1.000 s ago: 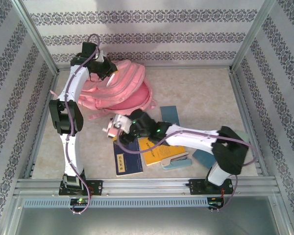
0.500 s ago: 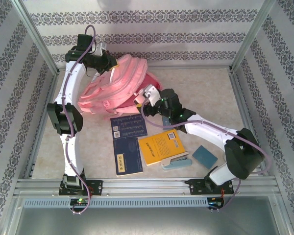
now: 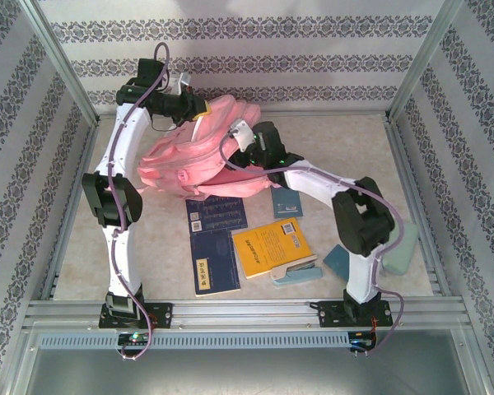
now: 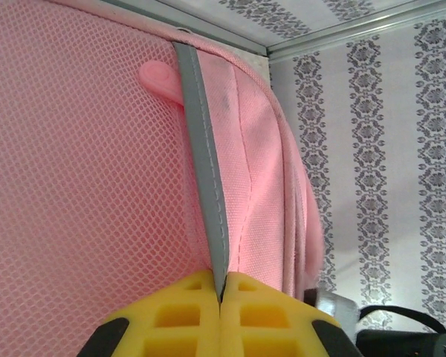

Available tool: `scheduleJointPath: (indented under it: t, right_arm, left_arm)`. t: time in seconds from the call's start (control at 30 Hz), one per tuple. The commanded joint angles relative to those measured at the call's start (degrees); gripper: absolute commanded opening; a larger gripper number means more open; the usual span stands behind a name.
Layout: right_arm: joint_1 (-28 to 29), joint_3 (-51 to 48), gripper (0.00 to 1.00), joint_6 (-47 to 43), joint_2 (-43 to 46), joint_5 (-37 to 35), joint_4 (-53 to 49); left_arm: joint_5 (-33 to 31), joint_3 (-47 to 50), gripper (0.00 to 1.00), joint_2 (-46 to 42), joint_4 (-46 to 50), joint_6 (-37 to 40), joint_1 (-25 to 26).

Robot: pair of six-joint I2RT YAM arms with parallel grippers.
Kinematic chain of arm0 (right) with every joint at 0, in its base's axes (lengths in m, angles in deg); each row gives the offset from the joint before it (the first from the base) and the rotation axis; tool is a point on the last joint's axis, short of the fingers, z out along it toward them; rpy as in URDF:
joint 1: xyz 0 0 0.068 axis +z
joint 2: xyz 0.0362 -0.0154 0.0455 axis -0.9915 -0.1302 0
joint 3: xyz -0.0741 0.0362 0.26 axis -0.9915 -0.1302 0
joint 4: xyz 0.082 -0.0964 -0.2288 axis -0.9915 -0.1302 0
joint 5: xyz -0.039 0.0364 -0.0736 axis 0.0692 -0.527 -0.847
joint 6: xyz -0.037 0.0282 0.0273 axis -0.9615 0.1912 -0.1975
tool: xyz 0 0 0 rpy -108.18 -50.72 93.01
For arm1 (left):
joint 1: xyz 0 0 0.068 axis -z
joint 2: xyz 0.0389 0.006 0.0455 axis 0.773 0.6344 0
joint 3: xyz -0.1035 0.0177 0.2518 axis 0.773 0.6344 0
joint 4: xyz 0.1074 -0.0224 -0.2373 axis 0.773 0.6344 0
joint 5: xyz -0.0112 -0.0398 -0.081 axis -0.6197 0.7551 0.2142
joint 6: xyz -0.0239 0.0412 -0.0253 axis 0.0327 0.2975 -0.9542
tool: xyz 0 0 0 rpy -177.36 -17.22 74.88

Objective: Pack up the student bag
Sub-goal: Place the loose stationery in the student bag.

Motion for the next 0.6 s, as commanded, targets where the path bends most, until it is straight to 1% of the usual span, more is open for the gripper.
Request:
scheduleJointPath:
  t: [0.0,0.03,0.07,0.1,0.13,0.3,0.4,0.5,0.57]
  right_arm:
    - [3.42,8.14,0.80,1.67,-6.72,1.04,0.84]
    - [4.24,10.52,0.87,2.05,-9.01,0.61,1.15]
    - [4.94,12.54,0.92,1.96,-10.80,-0.25,1.09]
    - [5.64,14.57,0.96,1.24,-12.43,-1.69,0.57]
    - [6.37,16.05,0.98,0.46,-13.43,-2.82,0.15]
    - [6.74,17.73,0.98,0.11,-14.13,-6.26,0.77]
    - [6.73,14.49,0.98,-0.72,-11.15,-8.72,3.05]
    - [7.90,8.51,0.98,-2.89,-5.32,-17.03,6.52]
    - [9.02,5.22,0.98,-2.75,-0.30,-24.05,4.41]
  left_arm:
    - [8.62,-0.76,0.00,-6.82,-8.09,-1.87,1.18]
    - [8.64,-0.73,0.00,-6.84,-8.13,-1.88,1.18]
    - [8.43,-0.74,0.00,-6.93,-8.04,-1.79,1.13]
    - [8.13,-0.91,0.00,-7.00,-7.80,-1.54,1.04]
    - [7.88,-0.98,0.00,-7.02,-7.61,-1.49,0.85]
    - [6.86,-0.90,0.00,-6.75,-6.88,-1.53,-0.64]
    - [6.00,-0.88,0.00,-6.67,-6.80,-1.92,-1.92]
    - [4.19,-0.81,0.00,-6.19,-6.52,-2.85,-3.74]
    - [3.81,-0.75,0.00,-5.81,-6.71,-3.93,-4.76]
